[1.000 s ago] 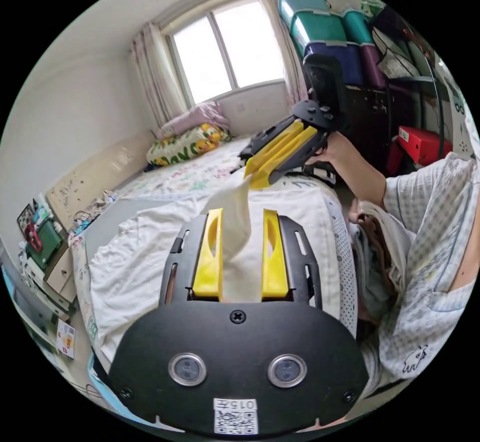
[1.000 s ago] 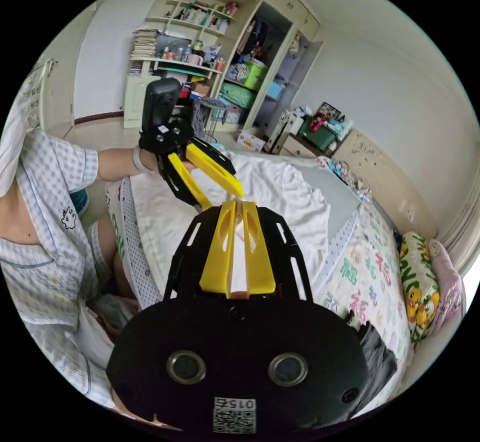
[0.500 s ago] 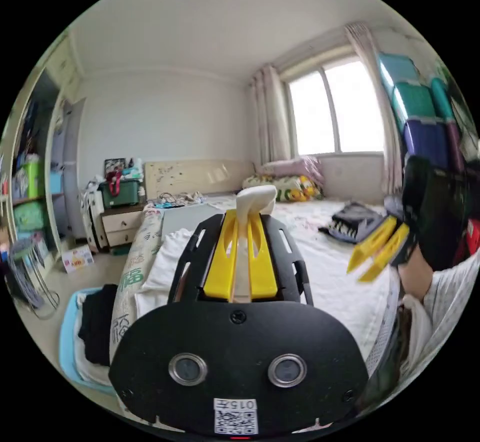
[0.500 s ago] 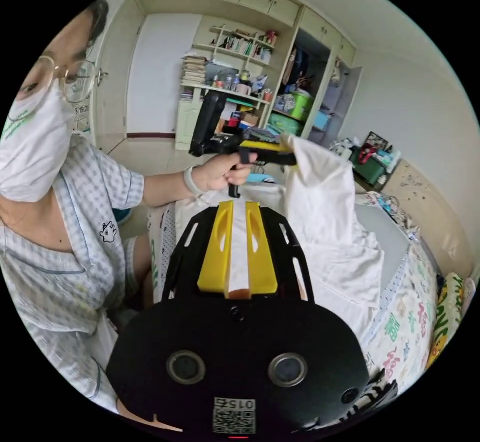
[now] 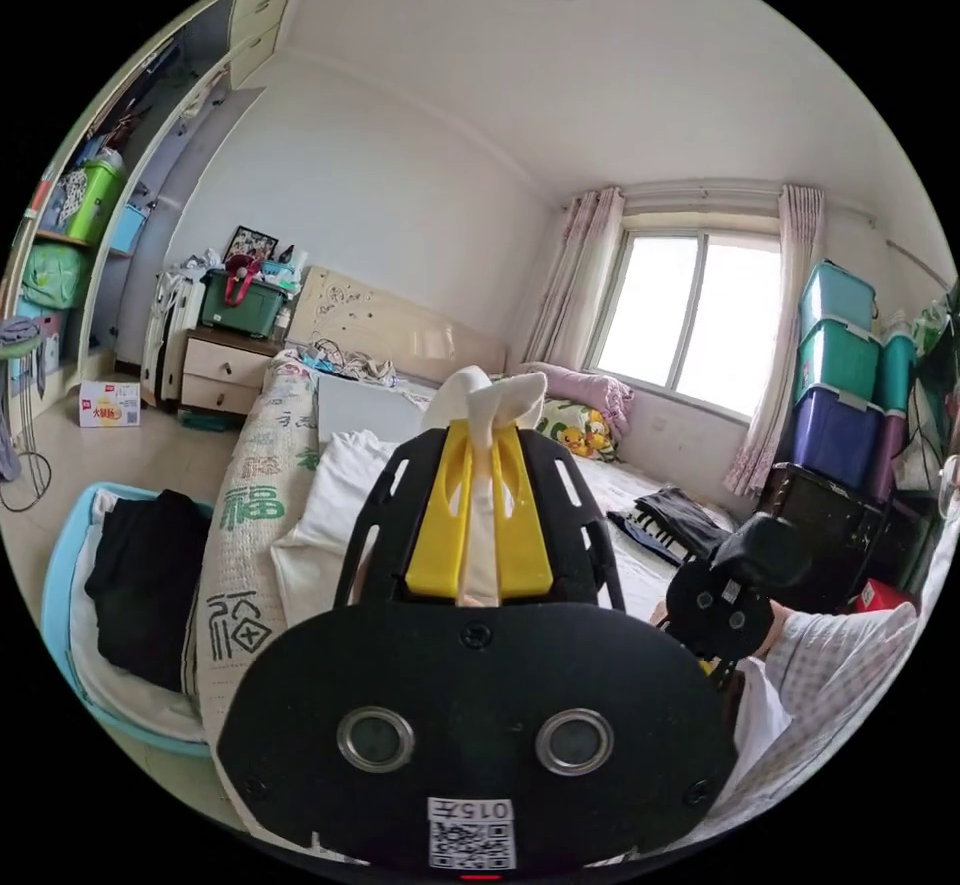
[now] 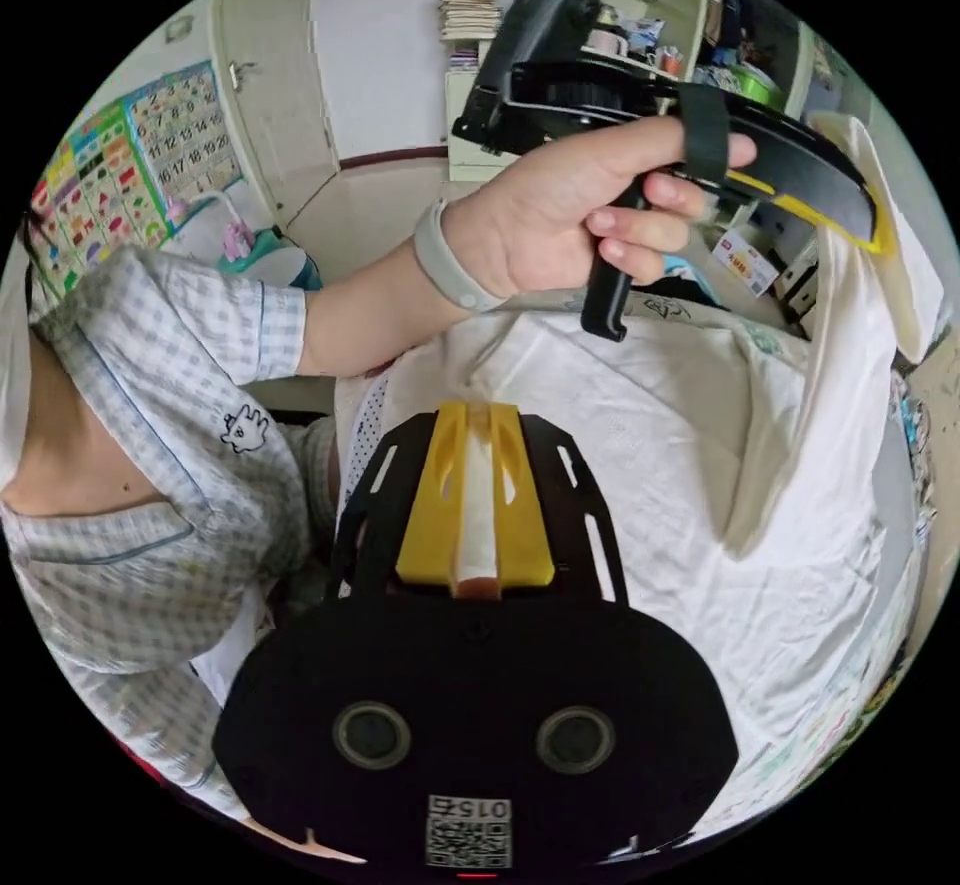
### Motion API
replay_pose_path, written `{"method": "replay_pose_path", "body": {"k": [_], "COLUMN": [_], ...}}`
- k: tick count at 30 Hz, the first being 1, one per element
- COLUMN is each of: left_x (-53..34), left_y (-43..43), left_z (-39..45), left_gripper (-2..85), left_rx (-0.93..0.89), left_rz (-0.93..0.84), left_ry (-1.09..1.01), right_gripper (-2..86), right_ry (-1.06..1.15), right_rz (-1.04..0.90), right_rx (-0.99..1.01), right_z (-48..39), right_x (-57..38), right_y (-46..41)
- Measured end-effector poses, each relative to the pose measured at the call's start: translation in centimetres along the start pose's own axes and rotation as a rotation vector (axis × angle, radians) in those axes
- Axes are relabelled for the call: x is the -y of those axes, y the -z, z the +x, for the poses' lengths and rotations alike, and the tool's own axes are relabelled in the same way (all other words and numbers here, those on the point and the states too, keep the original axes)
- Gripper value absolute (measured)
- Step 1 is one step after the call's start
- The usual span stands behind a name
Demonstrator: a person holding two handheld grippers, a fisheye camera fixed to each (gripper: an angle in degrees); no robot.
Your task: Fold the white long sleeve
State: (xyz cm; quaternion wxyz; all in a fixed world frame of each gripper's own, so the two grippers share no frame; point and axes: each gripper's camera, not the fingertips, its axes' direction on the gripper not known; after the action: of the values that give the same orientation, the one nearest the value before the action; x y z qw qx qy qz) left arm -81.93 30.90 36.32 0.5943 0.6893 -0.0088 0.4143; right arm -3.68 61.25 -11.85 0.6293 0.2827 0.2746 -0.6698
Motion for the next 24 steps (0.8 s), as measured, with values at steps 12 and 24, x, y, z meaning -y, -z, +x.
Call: {"method": "replay_pose_path", "body": {"k": [12,24], "left_x": [6.3,0.2], "left_y": [13.8,26.2], "left_z": [-10.7,-20.5], "left_gripper": [1.4,16.1], "left_rx": [0.435,0.614], "left_rz": [0.006,-0.001], "left_ry": [0.112,0.465], "right_gripper": [3.8,6.5], "right_ry": [-0.336,-1.593], "right_rz": [0.515,0.972], "right_rx": [0.084,-0.843], "right_z": [12.0,14.1], "right_x": [-12.1,-45.8], "right_y": [13.6,22.5]}}
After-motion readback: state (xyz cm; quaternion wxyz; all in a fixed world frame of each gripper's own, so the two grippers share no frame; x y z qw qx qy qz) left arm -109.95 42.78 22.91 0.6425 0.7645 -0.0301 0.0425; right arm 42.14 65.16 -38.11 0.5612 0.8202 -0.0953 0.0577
